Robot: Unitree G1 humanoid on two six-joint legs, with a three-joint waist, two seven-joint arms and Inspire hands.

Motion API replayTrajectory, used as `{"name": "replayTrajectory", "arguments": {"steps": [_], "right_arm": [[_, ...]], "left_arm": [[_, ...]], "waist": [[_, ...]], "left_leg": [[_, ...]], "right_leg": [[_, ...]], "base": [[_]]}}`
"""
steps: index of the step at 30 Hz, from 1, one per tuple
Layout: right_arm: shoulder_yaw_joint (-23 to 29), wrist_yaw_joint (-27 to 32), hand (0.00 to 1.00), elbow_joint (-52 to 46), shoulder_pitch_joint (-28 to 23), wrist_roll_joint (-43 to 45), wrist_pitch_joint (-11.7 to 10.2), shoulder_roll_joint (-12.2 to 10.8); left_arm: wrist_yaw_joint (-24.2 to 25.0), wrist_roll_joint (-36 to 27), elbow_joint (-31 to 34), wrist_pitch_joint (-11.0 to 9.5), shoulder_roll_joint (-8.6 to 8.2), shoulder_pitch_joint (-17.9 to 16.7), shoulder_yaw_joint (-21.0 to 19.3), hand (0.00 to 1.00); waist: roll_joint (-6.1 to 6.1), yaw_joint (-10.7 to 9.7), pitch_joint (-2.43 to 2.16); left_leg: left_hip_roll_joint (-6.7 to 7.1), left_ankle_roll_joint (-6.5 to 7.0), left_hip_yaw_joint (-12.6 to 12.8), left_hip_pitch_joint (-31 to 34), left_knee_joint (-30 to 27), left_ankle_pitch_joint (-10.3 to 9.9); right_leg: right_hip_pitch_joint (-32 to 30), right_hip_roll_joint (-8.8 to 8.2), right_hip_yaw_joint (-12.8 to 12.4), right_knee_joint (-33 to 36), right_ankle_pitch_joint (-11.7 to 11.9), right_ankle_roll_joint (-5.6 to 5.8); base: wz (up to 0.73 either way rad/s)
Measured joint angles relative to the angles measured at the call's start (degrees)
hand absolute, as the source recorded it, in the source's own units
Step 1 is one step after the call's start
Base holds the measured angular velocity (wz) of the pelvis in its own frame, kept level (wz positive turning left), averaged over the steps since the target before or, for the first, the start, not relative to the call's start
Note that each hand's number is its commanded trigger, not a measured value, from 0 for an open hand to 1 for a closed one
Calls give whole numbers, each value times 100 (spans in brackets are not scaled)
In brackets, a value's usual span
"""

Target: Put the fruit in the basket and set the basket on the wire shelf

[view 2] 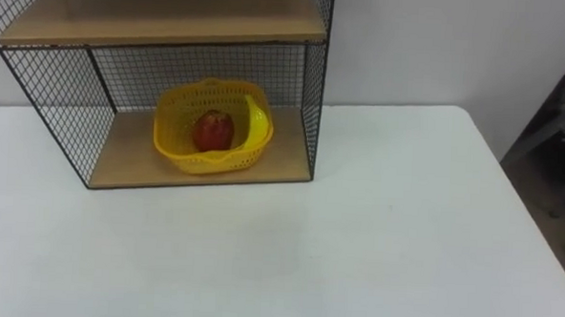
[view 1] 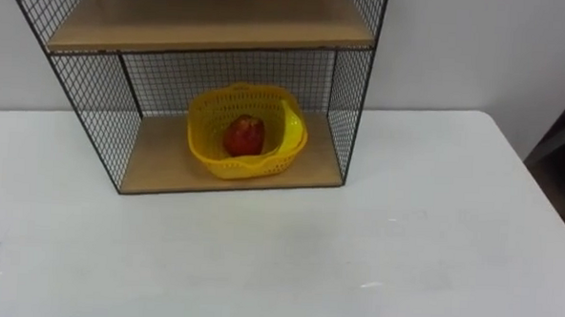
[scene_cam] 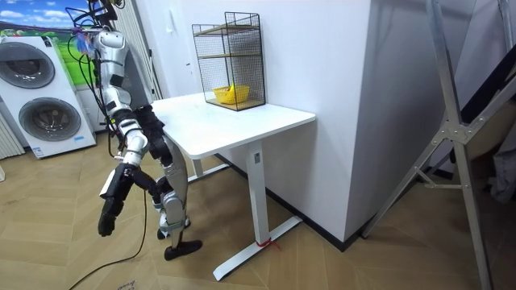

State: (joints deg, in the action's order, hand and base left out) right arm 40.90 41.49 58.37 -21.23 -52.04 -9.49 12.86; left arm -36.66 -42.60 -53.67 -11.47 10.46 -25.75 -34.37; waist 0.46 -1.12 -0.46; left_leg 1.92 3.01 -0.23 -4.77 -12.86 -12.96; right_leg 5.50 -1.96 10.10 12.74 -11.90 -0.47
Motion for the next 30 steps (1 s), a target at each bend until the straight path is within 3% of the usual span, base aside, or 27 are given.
{"name": "replayTrajectory", "arguments": {"steps": [4, 6, 8, 12, 18, 24, 30], "right_arm": [[-442, -333, 0, 421, 119, 330, 103, -151], [-789, -579, 0, 677, 250, 631, 289, -205], [-951, -732, 0, 698, 321, 879, 432, -224], [-1858, -1061, 0, 835, 449, 1727, 543, -205], [-2708, -1719, 0, 920, 625, 3084, 766, -212], [-3385, -2220, 0, 918, 884, 4141, 922, -220], [-4008, -2567, 0, 914, 1106, 4361, 926, -358]], "left_arm": [[459, 982, -298, 186, -70, -18, 636, 0], [887, 1680, -612, 344, -119, 55, 1066, 0], [1188, 2165, -677, 517, -169, 85, 1226, 0], [1633, 3105, -873, 751, -200, 347, 1843, 0], [2031, 3872, -944, 981, -216, 637, 2100, 0], [2271, 4226, -948, 1131, -206, 908, 2415, 0], [2337, 4230, -996, 1155, -254, 1161, 2899, 0]], "waist": [[-21, -45, -1], [-20, -58, 3], [-31, -71, 9], [-70, -62, 14], [-79, -4, 50], [-102, 14, 69], [-118, 129, 83]], "left_leg": [[-9, -3, 3, -5, 4, 1], [-22, -3, 68, -53, 15, 2], [-25, -2, 103, -82, 24, 2], [-20, 0, 111, -101, 19, 2], [-31, 2, 146, -106, 38, 1], [-32, 4, 161, -95, 59, 3], [-68, 4, 251, -110, 67, 3]], "right_leg": [[14, 3, 14, -10, 0, -3], [33, 3, -13, 1, -2, -6], [39, 10, -53, 7, -2, -6], [58, 18, -92, 0, 6, -1], [50, 48, -140, -57, 31, -6], [41, 93, -166, -97, 59, -5], [64, 133, -244, -193, 146, -6]], "base": [[0], [-8], [-11], [-3], [-3], [-1], [-7]]}}
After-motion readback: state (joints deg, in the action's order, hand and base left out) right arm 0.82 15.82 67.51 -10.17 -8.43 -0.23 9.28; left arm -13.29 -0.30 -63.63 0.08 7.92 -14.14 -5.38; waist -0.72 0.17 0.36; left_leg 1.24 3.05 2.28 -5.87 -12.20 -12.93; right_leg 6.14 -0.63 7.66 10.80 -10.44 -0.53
